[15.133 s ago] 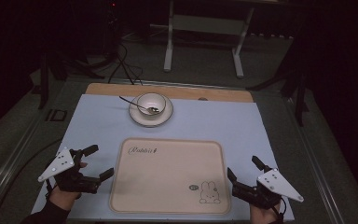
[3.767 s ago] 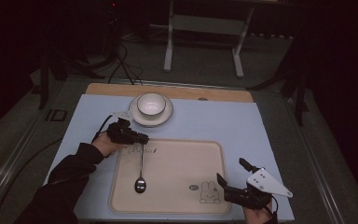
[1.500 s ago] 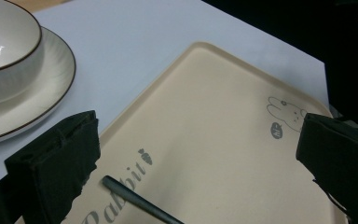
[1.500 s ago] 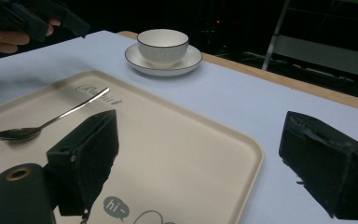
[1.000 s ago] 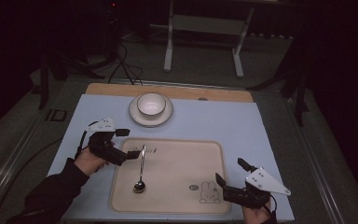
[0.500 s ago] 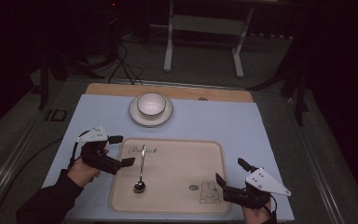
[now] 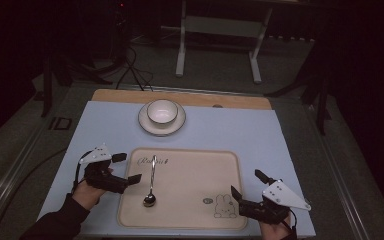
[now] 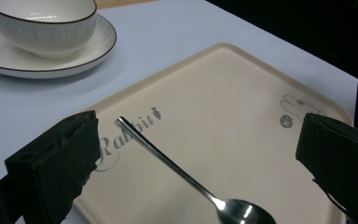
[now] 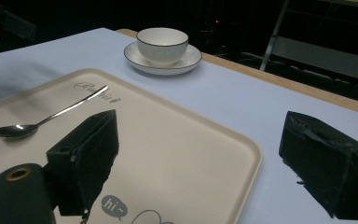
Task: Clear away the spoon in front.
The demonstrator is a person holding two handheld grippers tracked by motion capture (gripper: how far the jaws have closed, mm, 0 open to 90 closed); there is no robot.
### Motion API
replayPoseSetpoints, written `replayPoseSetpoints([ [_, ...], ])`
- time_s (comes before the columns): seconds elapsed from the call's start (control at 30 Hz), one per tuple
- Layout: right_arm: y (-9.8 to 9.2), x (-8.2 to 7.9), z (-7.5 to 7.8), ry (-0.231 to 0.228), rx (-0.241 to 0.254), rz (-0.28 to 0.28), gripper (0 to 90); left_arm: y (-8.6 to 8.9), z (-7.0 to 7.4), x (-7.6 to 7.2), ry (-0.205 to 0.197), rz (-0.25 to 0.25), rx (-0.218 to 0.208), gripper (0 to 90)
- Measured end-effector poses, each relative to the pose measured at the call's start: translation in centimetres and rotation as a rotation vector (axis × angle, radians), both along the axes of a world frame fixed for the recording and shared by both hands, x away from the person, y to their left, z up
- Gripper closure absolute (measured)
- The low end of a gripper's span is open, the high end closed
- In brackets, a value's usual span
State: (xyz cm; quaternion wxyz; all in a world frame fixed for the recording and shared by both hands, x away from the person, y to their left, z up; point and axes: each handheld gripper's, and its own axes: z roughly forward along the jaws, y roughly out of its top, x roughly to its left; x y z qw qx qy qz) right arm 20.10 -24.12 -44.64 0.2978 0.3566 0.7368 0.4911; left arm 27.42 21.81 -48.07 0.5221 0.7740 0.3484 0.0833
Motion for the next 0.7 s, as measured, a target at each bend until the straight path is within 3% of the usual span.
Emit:
replayPoseSetpoints([
  [0.17,0.1,0.0,-0.1,-0.002,-0.005,-0.002,11.9,0.2,-0.8,0.3,-0.008,0.012,-0.017,0.2],
  [0.33,0.0,0.1,-0.1,0.003,-0.002,0.000,11.9,-0.1,-1.6,0.4,-0.029,0.043,0.038,0.2],
  [0.5,0.0,0.1,-0.2,0.007,-0.001,0.003,11.9,0.0,-1.7,0.3,-0.047,0.093,0.027,0.2],
  [0.7,-0.1,0.1,-0.1,0.009,0.003,0.008,11.9,0.2,-1.9,0.2,-0.036,0.123,0.029,0.2],
])
